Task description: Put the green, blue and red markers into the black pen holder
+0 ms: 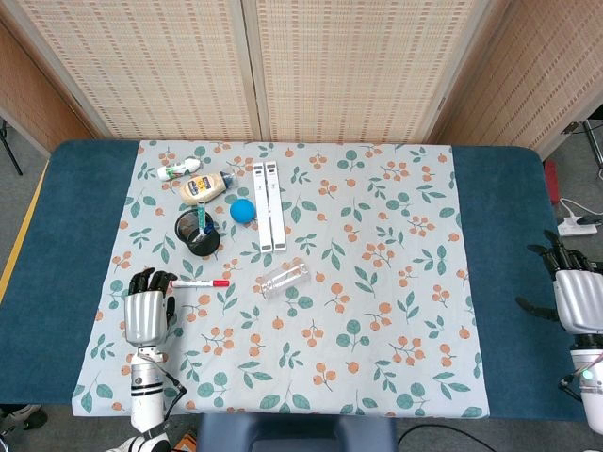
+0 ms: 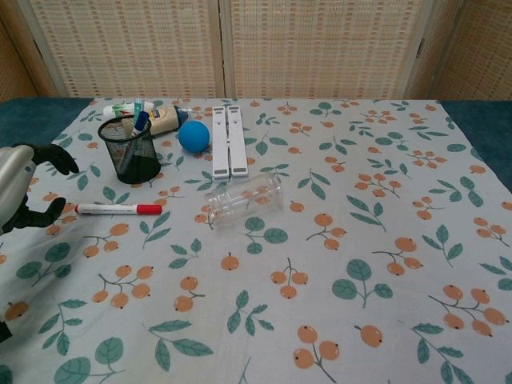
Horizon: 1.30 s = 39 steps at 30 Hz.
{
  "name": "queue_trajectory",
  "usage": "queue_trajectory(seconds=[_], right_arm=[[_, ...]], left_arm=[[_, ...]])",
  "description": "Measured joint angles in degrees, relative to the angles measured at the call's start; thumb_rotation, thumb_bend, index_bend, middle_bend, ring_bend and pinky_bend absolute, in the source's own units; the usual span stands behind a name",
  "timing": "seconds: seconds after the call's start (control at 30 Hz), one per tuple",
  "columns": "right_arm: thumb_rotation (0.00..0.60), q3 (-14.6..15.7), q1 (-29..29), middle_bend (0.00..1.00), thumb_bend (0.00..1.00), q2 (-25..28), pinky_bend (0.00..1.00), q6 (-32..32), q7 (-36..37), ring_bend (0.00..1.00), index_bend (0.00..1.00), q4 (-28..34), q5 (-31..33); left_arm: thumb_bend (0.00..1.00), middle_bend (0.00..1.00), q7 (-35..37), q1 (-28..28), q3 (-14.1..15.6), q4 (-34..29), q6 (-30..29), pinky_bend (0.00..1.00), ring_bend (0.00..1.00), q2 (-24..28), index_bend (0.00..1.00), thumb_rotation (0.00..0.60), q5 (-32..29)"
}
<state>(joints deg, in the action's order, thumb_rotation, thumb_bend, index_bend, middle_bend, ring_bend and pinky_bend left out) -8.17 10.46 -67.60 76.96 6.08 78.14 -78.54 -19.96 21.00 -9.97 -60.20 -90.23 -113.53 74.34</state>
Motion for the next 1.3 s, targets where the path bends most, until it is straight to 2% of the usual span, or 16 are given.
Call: queue_trajectory(seconds=[0.4,0.8,1.0,1.3], right_arm=[[0.6,-0.15,0.21,0.05,0.03,-0.28,0.18,-0.78,0.45,0.2,0.23,-0.87,0.62],[0.6,-0.35,0.22,0.05,0.03,-0.35,0.18,-1.09,1.23,0.2,0.23,-1.68,1.05],[0.6,-0.39,0.34,0.05,0.03,-0.55,0.18,-1.46,1.07,0.2,0.23,-2.13,1.33],[0.6,-0.62,0.25,0.05,0.03,-0.63,0.18,-1.39,0.84,0.2,0.23,-2.27,1.82]], left_arm=[[0.35,0.28,-2.14,3.01,-2.2,3.44,6.8,0.21,0.18,-3.57,0.33,0.6,-1.28],[0.35,0.32,-3.07,6.73,-6.26,9.83,11.65,0.21,0.18,-7.2,0.34,0.6,-3.85],[0.35,0.36,-2.82,7.54,-7.2,12.3,13.19,0.21,0.19,-8.44,0.36,0.6,-4.96],[0.35,0.36,-2.04,8.94,-7.81,15.93,15.15,0.21,0.19,-10.66,0.36,0.6,-5.68]])
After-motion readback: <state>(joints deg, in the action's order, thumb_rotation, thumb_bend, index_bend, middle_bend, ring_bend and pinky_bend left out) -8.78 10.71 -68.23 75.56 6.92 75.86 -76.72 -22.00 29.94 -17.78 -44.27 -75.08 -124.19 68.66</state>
